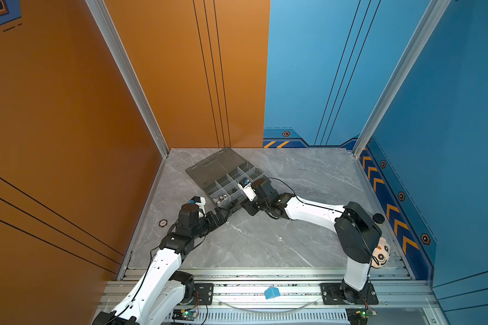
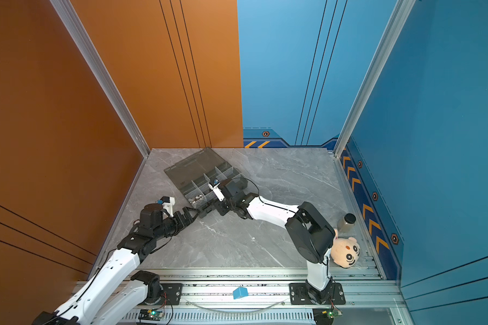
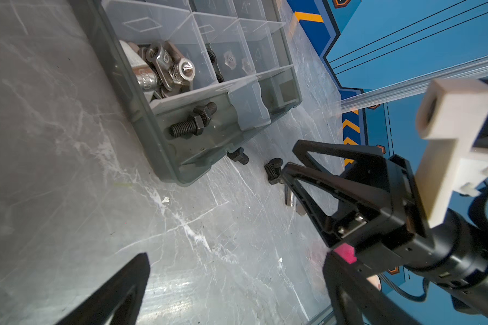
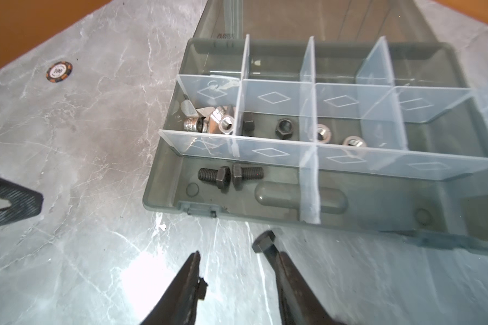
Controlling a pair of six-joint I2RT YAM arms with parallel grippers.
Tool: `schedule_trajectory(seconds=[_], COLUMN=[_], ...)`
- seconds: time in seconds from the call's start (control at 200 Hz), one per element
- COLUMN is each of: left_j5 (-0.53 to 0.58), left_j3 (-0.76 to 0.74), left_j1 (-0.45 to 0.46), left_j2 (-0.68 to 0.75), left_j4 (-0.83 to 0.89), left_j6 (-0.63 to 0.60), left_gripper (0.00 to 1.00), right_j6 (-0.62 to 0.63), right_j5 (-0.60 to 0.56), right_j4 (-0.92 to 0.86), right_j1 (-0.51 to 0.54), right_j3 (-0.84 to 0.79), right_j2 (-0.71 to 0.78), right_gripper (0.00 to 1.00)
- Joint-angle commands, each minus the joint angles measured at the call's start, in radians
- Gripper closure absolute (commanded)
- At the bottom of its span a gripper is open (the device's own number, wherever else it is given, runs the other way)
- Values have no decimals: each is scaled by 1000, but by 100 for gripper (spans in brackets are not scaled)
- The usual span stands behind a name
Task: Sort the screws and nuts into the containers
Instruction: 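Carry the black bolt with the right gripper into the box compartment, then open the right gripper to drop the bolt into the compartment, then lower the right gripper around a black bolt beside the box edge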
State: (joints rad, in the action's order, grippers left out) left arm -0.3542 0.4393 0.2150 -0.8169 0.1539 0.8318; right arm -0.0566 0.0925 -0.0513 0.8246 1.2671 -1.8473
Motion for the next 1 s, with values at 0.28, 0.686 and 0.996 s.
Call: schedule_trajectory(seconds=[0.28, 0.686, 0.996], left_j5=[-27, -16, -12], left_j3=[5, 7, 14], left_j1=[-9, -7, -7], left_j2=[-12, 7, 3], left_j4=[21, 27, 26], left_j6=[-8, 1, 0], left_gripper=[2, 2, 2], right_j6=[112, 104, 77], right_j5=[252, 283, 256], right_j4=[209, 193, 168], right_j1=[-106, -117, -117], right_j3=[-186, -125, -70], right_j2=[11, -79, -142], right_gripper=[53, 53, 53])
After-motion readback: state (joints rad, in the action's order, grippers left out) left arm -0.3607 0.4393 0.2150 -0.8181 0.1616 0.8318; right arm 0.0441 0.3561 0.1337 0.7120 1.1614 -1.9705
